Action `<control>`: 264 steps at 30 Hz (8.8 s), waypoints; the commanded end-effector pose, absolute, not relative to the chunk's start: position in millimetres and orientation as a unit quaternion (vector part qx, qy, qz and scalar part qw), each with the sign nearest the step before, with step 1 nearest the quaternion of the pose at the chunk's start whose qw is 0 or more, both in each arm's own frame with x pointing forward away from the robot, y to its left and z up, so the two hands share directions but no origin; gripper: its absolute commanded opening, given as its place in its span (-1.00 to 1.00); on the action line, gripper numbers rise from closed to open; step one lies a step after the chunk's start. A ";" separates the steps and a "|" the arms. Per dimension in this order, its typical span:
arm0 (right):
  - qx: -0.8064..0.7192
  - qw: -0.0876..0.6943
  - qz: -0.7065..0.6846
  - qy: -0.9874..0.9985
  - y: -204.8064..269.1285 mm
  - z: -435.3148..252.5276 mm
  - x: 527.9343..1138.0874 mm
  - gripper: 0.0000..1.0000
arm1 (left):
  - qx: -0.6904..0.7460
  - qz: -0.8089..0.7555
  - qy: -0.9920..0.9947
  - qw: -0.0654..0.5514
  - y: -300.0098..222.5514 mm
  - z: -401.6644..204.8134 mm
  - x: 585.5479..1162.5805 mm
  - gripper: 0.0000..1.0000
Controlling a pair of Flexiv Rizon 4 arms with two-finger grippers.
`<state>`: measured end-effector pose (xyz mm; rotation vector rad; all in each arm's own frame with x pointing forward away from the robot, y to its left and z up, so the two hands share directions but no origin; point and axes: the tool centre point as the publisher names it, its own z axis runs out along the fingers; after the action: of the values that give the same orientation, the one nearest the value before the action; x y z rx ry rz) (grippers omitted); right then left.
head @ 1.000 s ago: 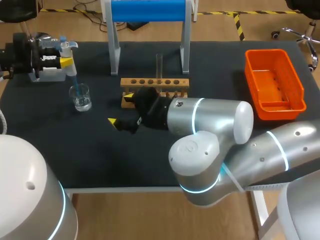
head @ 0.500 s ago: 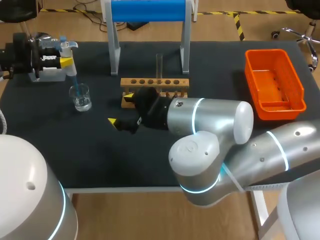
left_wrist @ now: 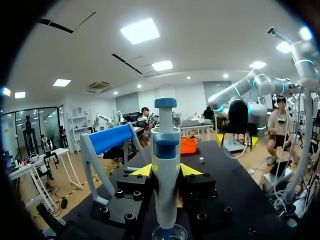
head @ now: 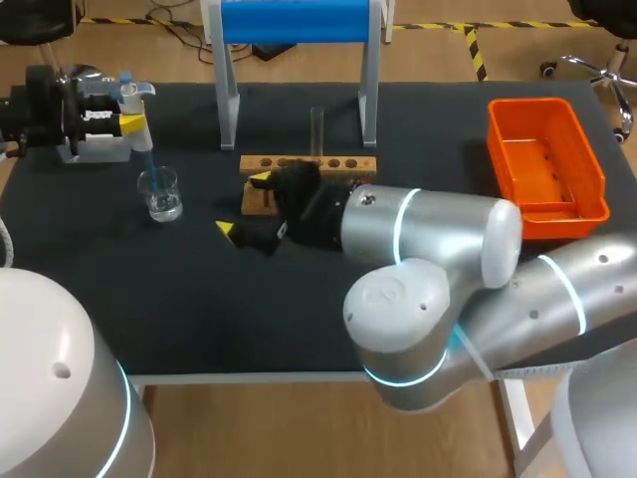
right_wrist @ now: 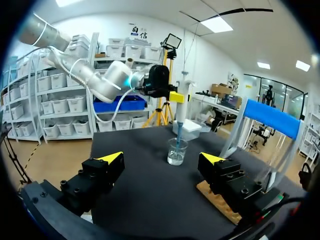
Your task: Invert the test tube, pick up the pipette, mount the tip to pipette, aspirate from beaker and dispense into the tube, eject the tip, return the pipette, and cap with the stopper.
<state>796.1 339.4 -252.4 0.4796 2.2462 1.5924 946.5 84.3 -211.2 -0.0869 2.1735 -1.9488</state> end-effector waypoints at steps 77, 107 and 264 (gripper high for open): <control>-0.128 -0.083 0.546 0.823 344.3 -69.6 873.3 1.00 | -0.028 -0.664 0.739 0.109 85.3 -211.5 947.1 -1.00; -0.113 -0.131 0.539 0.824 443.6 -95.0 901.9 -1.00 | -0.028 -0.664 0.739 0.109 85.3 -211.5 947.1 -1.00; -0.093 -0.075 0.509 0.852 498.9 -138.1 938.8 -1.00 | -0.028 -0.664 0.739 0.109 85.3 -211.5 947.1 -1.00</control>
<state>935.6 497.1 -136.3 -0.3007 2.8032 1.6871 946.9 84.7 -213.2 -0.0865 2.1737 -1.9503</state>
